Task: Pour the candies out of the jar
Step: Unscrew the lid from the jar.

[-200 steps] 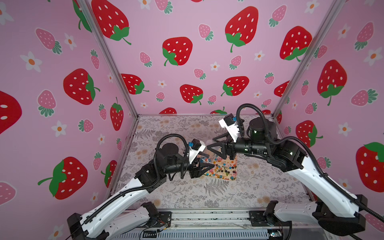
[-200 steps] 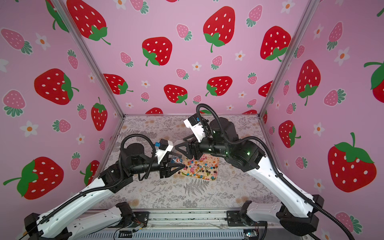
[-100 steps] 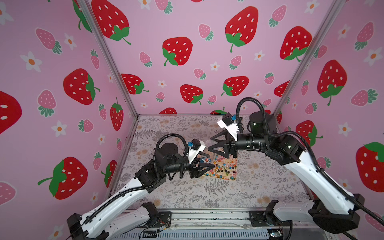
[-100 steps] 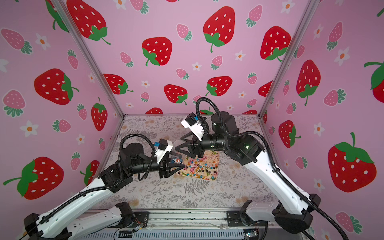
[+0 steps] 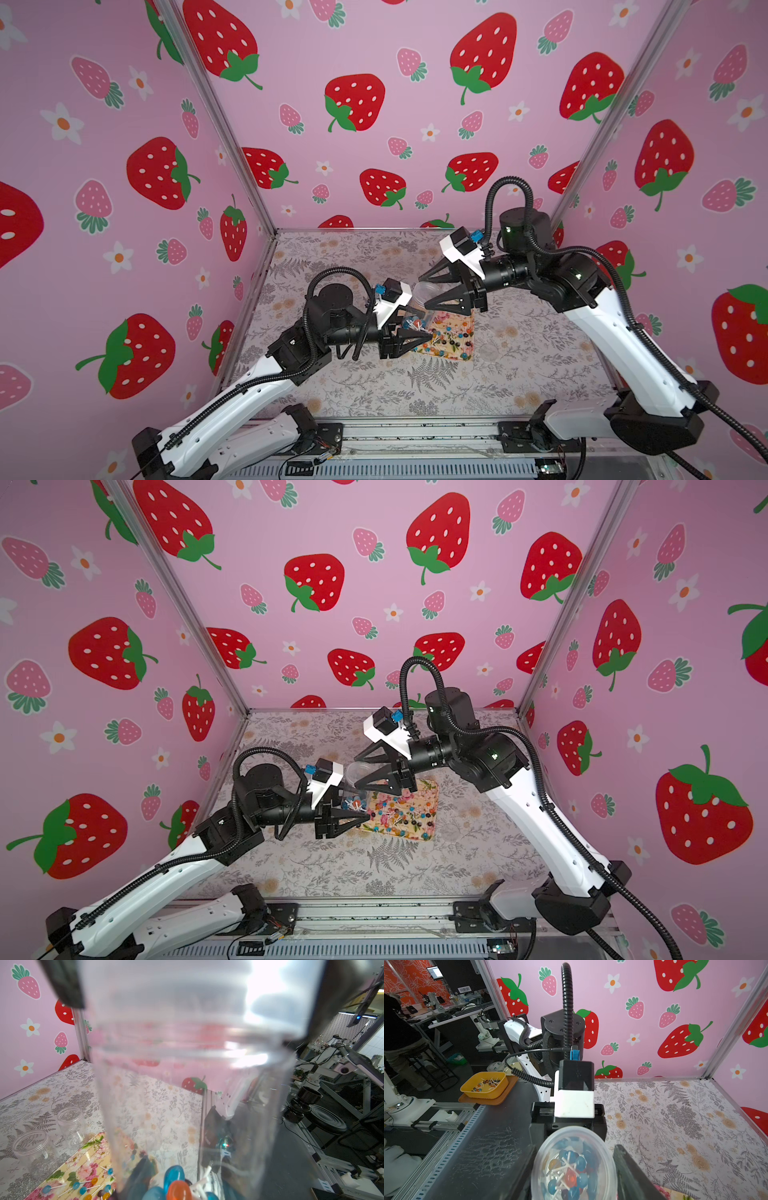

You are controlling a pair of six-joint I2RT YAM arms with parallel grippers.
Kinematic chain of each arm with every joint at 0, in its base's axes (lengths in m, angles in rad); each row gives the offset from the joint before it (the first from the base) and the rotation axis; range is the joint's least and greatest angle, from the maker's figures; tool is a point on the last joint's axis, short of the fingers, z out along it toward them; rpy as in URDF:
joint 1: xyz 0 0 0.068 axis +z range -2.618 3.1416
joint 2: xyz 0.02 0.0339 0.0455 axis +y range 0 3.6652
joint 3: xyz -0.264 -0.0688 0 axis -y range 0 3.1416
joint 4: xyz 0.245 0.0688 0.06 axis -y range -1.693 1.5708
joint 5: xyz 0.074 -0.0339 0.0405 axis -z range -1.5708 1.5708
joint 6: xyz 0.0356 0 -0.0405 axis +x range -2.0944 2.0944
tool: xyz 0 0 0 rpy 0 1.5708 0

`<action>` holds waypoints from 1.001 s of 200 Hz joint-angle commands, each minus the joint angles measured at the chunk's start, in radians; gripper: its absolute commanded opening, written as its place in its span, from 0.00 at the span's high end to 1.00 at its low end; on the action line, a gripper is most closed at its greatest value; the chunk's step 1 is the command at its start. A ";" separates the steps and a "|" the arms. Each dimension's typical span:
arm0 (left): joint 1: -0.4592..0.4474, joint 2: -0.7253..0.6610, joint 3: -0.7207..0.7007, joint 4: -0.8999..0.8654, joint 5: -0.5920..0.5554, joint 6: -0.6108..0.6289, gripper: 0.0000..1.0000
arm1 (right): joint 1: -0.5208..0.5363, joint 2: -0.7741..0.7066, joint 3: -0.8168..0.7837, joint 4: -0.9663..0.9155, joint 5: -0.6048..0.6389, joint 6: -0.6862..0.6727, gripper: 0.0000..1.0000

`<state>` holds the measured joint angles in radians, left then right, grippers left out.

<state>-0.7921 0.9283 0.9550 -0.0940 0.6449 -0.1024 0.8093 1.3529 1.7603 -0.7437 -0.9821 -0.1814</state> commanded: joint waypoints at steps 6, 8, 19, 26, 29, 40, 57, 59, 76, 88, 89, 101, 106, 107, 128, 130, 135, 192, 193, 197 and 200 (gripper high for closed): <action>-0.001 -0.010 0.008 0.006 -0.009 -0.022 0.48 | -0.001 -0.031 -0.014 0.069 -0.062 -0.029 0.36; -0.002 -0.012 0.005 0.010 -0.012 -0.023 0.48 | -0.001 -0.033 -0.016 0.072 -0.058 -0.023 0.35; -0.002 -0.019 -0.006 0.024 -0.031 -0.029 0.48 | -0.001 -0.039 -0.022 0.075 -0.048 -0.001 0.27; -0.001 -0.022 -0.010 0.028 -0.043 -0.029 0.48 | -0.001 -0.042 -0.025 0.078 -0.043 0.016 0.22; -0.002 -0.022 -0.011 0.028 -0.046 -0.029 0.48 | -0.001 -0.045 -0.028 0.081 -0.040 0.024 0.20; -0.002 -0.023 -0.013 0.028 -0.057 -0.027 0.48 | -0.001 -0.054 -0.041 0.103 -0.035 0.056 0.16; -0.001 -0.030 -0.019 0.027 -0.081 -0.023 0.48 | -0.001 -0.074 -0.059 0.142 -0.019 0.129 0.12; -0.001 -0.030 -0.020 0.027 -0.083 -0.023 0.48 | 0.000 -0.077 -0.059 0.147 -0.016 0.138 0.11; -0.001 -0.038 -0.028 0.022 -0.111 -0.017 0.48 | 0.001 -0.103 -0.064 0.188 0.096 0.262 0.08; -0.002 -0.042 -0.032 0.017 -0.126 -0.012 0.48 | 0.002 -0.120 -0.062 0.191 0.215 0.346 0.08; -0.002 -0.042 -0.032 0.016 -0.127 -0.011 0.48 | 0.002 -0.122 -0.062 0.191 0.225 0.354 0.08; -0.002 -0.043 -0.033 0.010 -0.139 -0.005 0.48 | 0.006 -0.138 -0.070 0.189 0.333 0.431 0.11; -0.001 -0.042 -0.033 0.007 -0.143 -0.003 0.48 | 0.008 -0.144 -0.076 0.189 0.367 0.461 0.13; -0.001 -0.042 -0.033 0.006 -0.144 -0.002 0.48 | 0.008 -0.145 -0.078 0.188 0.373 0.466 0.13; -0.002 -0.037 -0.033 -0.006 -0.155 0.009 0.48 | 0.033 -0.161 -0.100 0.167 0.480 0.536 0.15; -0.002 -0.036 -0.033 -0.007 -0.156 0.009 0.48 | 0.036 -0.161 -0.100 0.162 0.492 0.539 0.15; -0.001 -0.035 -0.033 -0.010 -0.156 0.010 0.48 | 0.044 -0.161 -0.101 0.148 0.518 0.545 0.15; -0.001 -0.025 -0.035 -0.019 -0.162 0.015 0.48 | 0.132 -0.123 -0.092 0.092 0.646 0.564 0.14; -0.002 -0.025 -0.035 -0.019 -0.162 0.015 0.48 | 0.134 -0.122 -0.091 0.089 0.649 0.564 0.14; -0.002 -0.026 -0.035 -0.019 -0.162 0.015 0.48 | 0.139 -0.116 -0.086 0.082 0.657 0.561 0.14; -0.001 -0.025 -0.035 -0.019 -0.162 0.015 0.48 | 0.141 -0.112 -0.082 0.077 0.663 0.558 0.13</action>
<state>-0.7921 0.9058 0.9203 -0.1329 0.4866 -0.1017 0.9230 1.2163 1.6611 -0.6216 -0.4046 0.3542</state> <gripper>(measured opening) 0.572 0.863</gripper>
